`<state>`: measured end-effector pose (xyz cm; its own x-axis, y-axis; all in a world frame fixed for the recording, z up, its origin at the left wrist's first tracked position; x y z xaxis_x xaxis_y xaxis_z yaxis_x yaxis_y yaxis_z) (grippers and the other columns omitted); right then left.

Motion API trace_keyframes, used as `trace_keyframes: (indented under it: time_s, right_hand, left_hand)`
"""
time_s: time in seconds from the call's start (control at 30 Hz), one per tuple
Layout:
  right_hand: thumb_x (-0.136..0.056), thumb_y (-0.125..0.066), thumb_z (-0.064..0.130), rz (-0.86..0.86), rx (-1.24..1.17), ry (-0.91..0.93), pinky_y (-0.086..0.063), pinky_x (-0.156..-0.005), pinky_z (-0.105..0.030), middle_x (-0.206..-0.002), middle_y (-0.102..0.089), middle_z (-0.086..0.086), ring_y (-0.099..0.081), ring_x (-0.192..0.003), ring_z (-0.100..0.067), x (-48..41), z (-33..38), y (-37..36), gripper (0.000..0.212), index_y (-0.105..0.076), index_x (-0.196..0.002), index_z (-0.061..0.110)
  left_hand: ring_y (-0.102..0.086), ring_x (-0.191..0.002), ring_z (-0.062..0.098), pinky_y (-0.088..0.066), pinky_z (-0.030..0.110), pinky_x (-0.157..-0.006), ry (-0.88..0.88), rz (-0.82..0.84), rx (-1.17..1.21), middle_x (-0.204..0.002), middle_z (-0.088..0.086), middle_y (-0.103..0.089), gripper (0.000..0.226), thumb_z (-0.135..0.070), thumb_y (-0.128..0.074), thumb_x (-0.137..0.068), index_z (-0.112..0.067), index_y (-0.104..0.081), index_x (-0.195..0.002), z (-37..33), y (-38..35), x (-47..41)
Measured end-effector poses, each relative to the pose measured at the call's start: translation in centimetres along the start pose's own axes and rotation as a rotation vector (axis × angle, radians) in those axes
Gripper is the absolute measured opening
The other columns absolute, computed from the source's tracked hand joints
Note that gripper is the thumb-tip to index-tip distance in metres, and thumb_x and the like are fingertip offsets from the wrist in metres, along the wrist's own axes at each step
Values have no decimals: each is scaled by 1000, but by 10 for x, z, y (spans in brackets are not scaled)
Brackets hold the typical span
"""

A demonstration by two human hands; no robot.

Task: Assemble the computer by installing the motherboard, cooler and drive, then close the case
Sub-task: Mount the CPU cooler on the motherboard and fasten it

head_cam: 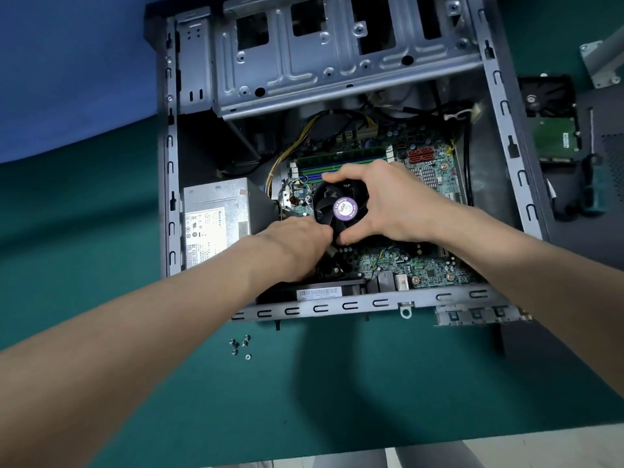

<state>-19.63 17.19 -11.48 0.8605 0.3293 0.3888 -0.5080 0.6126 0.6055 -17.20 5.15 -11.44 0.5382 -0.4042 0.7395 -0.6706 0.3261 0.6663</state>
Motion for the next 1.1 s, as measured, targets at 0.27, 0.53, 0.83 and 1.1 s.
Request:
trace_keyframes:
  time_s: [0.27, 0.53, 0.83, 1.1]
  right_hand:
    - [-52, -93, 30, -18, -11, 4, -38, -71, -26, -65, -38, 27, -31, -56, 9, 0, -2, 0, 93, -52, -135, 34]
    - [-55, -92, 28, -32, 2, 2, -35, -66, -27, -59, -33, 25, -28, -52, 6, 1, -1, 1, 92, -50, -136, 36]
    - [-54, -91, 32, -8, 41, -11, -51, -85, -35, -64, -44, 18, -51, -77, -18, 0, 1, 0, 93, -47, -136, 41]
    - [-62, -89, 34, 23, 40, -82, -46, -80, -36, -63, -33, 20, -44, -80, -15, 3, 0, -1, 93, -39, -139, 46]
  left_hand:
    - [-48, -110, 27, -39, 32, -90, -132, 4, -34, -114, 10, -47, 23, -7, -45, -93, -11, -50, -115, -9, -2, 1]
    - [-50, -106, 28, -33, 26, -76, -213, 56, -126, -109, 13, -48, 25, -6, -45, -92, -6, -51, -116, -11, -9, -4]
    - [-50, -109, 30, -42, 34, -93, -233, 139, -82, -118, 17, -48, 24, -2, -43, -93, 0, -50, -117, -14, -1, -2]
    - [-52, -93, 24, -42, 27, -81, -249, 115, -19, -111, 16, -55, 26, 3, -41, -92, -1, -52, -115, -14, -2, -7]
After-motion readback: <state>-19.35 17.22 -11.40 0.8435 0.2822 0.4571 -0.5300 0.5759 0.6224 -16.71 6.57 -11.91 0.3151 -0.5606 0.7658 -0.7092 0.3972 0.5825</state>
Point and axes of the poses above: each hand's wrist, its own x-axis away from the middle knuckle, its own y-axis out of the back of the hand, z = x × y, the point moved 5 cm from there along -x, towards the middle knuckle
